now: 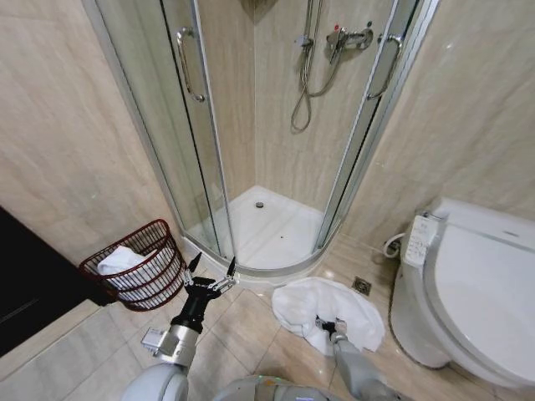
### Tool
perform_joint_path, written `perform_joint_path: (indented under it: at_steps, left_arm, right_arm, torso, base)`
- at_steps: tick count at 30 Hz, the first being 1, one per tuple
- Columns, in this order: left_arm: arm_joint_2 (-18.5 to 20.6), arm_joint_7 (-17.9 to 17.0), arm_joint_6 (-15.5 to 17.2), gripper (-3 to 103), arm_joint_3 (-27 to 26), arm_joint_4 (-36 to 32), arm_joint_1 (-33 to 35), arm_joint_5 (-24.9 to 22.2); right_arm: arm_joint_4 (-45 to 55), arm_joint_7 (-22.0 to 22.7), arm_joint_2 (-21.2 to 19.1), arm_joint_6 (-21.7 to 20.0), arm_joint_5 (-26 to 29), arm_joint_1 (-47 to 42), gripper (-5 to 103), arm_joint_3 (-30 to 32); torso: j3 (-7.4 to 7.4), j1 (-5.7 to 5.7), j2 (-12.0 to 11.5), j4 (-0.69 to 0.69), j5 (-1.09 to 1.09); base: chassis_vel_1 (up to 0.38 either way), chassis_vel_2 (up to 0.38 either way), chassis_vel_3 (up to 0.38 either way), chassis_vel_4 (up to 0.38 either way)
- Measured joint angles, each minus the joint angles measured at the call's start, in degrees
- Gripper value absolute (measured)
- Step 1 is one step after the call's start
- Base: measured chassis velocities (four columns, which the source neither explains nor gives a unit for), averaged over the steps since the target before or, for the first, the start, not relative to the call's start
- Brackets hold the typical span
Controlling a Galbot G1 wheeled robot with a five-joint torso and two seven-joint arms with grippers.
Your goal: Discard the used towel into the hamper.
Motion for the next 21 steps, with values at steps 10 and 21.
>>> perform_joint_path:
  at_steps: [10,21]
  left_arm:
    - [0.0,0.0,0.0,100,0.0,0.0,0.0,0.0]
    - [0.0,0.0,0.0,100,0.0,0.0,0.0,0.0]
  right_arm:
    - [4.0,-1.0,0.0,0.2,0.0,-2.6,47,0.1]
    - [11.6,-0.8,0.6,5.2,-2.2,-8.9,22,0.0]
  torso:
    - [-1.34,-0.92,-2.3,0.01,-0.01]
    - [-1.43,-1.08,-2.6,0.02,0.04]
  base:
    - [0.0,0.0,0.0,0.0]
    - [0.0,0.0,0.0,0.0]
